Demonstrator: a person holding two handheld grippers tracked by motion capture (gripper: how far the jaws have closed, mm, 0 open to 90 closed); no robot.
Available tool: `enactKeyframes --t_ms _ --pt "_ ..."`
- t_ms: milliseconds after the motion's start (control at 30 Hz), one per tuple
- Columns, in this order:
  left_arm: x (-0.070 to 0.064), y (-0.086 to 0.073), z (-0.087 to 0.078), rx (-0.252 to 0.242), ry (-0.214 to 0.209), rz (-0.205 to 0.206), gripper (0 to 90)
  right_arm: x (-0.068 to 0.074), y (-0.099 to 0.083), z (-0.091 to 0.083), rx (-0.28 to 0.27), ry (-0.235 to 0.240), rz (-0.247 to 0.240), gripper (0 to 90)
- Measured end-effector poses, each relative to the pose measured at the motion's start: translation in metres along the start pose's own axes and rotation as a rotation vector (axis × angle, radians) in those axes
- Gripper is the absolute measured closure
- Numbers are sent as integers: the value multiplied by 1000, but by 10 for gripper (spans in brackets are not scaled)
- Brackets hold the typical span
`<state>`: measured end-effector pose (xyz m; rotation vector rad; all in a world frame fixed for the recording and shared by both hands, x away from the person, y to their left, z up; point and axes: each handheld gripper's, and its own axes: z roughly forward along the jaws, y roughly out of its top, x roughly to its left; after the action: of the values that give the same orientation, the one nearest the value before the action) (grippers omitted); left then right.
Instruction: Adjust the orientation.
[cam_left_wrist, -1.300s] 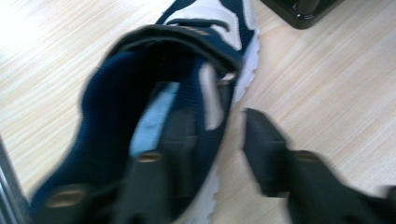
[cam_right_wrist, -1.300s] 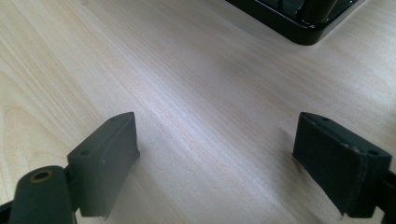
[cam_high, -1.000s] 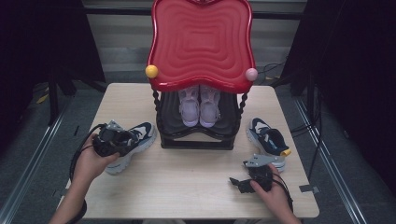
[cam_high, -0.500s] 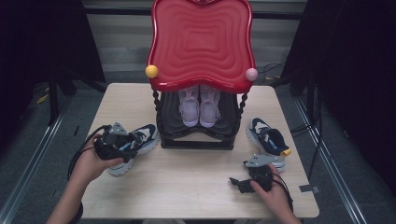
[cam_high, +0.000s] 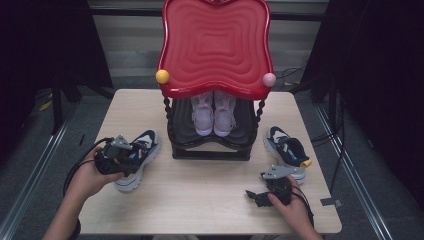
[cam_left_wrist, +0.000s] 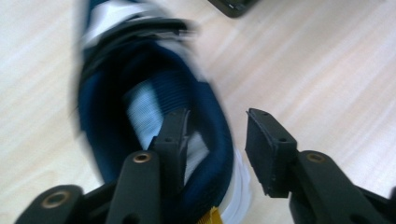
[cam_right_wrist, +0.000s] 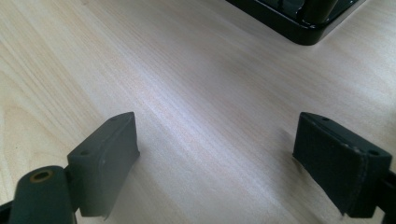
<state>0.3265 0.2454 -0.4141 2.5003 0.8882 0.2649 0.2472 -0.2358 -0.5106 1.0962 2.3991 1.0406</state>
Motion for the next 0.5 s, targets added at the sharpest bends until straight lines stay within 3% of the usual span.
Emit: enactKeyframes --t_ms 100,133,200,500 --pt "-6 2 2 6 -2 -11 669 0 0 0 0 0 0 131" --pt "-8 4 2 -5 -27 -58 672 0 0 0 0 1 0 131" --pt "-9 6 3 -7 -39 -102 689 0 0 0 0 1 -1 131" --pt "-19 20 9 -35 -46 -122 752 0 0 0 1 2 0 131"
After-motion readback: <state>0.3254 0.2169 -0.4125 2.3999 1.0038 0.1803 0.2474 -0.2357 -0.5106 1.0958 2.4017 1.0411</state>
